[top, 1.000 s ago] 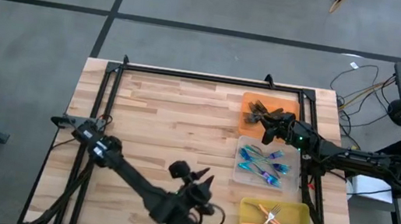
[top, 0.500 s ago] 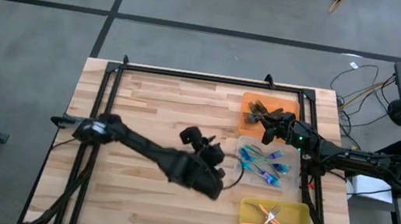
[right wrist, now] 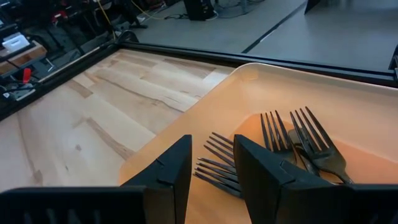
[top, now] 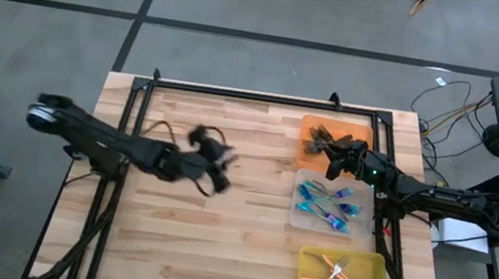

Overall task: Sort silverware by color (type)
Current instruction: Return to Home Position

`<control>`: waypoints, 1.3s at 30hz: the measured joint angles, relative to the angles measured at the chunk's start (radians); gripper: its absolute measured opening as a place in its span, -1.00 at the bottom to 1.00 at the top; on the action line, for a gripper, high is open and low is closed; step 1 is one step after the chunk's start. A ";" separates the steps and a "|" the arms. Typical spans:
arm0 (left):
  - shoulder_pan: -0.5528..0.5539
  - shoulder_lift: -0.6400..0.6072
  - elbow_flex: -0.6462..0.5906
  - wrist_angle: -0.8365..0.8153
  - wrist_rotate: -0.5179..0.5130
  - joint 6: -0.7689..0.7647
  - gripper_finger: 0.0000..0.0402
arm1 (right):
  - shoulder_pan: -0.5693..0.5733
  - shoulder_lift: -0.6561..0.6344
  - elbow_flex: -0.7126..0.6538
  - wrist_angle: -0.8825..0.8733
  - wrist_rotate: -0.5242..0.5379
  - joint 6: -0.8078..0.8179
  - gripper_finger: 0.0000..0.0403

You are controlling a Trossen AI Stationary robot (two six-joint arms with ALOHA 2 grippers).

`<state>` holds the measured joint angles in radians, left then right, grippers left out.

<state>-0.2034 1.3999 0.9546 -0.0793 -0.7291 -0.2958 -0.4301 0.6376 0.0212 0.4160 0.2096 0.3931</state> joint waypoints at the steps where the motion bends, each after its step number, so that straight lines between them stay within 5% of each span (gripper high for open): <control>1: 0.013 -0.052 -0.054 -0.009 -0.026 0.000 -0.45 | 0.000 0.000 0.000 0.000 0.000 0.000 -0.46; 7: 0.066 -0.379 -0.342 -0.010 -0.201 -0.014 -0.45 | 0.000 0.000 0.000 0.000 0.000 0.000 -0.46; 19: 0.075 -0.846 -0.779 0.298 -0.260 -0.050 -0.45 | 0.000 0.000 0.000 0.000 0.000 0.000 -0.46; 31: 0.075 -1.186 -0.932 0.296 -0.215 0.183 -0.45 | 0.000 0.000 0.000 0.000 0.000 0.000 -0.46; 39: 0.077 -1.356 -0.944 0.147 -0.118 0.262 -0.45 | 0.000 0.000 0.000 0.000 0.000 0.000 -0.46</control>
<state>-0.1263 0.0435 0.0101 0.0673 -0.8467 -0.0337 -0.4301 0.6376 0.0216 0.4164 0.2097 0.3927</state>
